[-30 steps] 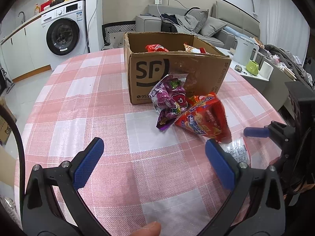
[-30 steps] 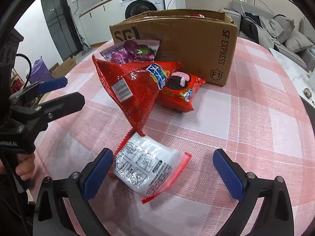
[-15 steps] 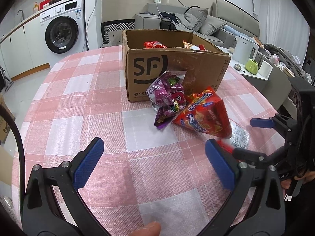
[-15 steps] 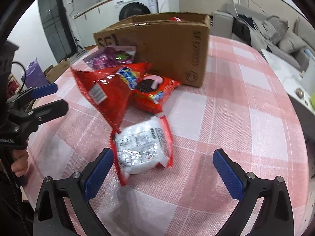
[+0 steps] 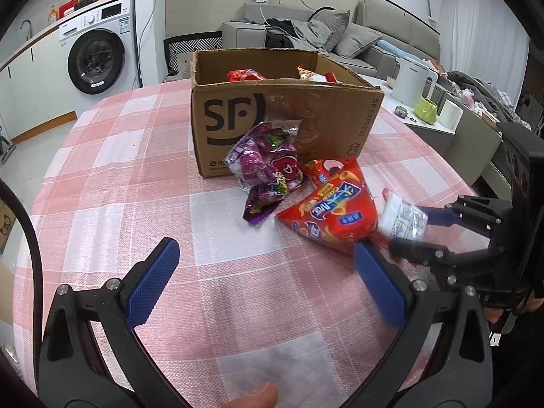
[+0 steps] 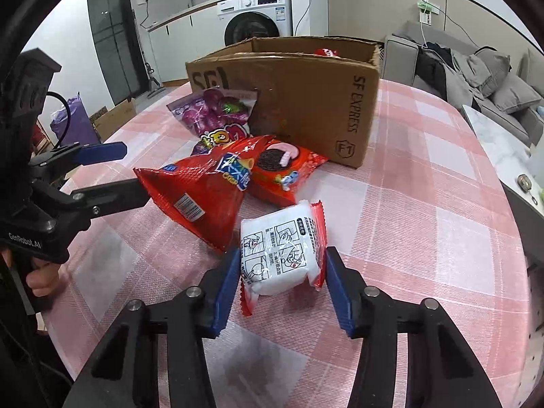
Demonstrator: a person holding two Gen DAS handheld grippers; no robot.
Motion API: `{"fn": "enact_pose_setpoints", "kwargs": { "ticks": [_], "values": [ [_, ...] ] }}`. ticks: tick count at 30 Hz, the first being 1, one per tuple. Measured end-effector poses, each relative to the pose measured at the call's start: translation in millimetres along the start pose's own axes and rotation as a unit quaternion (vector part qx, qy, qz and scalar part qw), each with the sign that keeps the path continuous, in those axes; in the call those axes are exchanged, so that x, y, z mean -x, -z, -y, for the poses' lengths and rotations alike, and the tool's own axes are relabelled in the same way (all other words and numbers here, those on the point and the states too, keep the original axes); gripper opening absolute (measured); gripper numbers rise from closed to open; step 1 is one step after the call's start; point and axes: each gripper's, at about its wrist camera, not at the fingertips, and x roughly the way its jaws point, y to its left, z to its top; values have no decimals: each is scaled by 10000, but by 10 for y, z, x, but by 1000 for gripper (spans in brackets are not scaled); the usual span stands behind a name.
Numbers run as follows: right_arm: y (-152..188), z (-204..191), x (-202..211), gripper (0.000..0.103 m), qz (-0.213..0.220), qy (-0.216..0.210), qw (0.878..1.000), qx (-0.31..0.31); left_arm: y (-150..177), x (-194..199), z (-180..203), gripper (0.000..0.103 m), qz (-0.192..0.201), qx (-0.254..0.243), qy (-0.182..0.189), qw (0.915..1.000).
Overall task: Organize snacks
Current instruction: 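Grasp the small white packet with the right gripper while the left grasps the red cone chip bag, then lift and carry the white packet and cone chip bag over the box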
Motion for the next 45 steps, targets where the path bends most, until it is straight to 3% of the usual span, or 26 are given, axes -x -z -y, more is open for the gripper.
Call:
{"fn": "enact_pose_setpoints", "kwargs": {
  "ticks": [5,12,20,22,24,27,30,45],
  "values": [
    [-31,164,92,49,145,87,9996,-214,-3,-36,56,102,-57,-43,137,9999],
    [-2,314,170,49,242,142,9986,-439,-79,-38,216,102,-98,-68,654,9978],
    [20,408,230,49,307,149,9974,-628,-226,-356,386,102,-436,152,679,9966],
    [15,433,230,49,309,153,9972,-665,-245,-425,419,98,-507,157,659,9964],
    [18,460,236,49,312,151,9969,-708,-251,-493,467,78,-588,114,632,9962],
    [18,473,246,49,318,143,9967,-731,-240,-540,523,57,-590,18,563,9967],
    [20,481,258,49,343,154,9965,-744,-228,-537,524,46,-517,19,661,9965],
    [-22,347,326,49,542,87,9967,-591,-93,-202,311,45,-139,29,814,9966]
  ]
}}
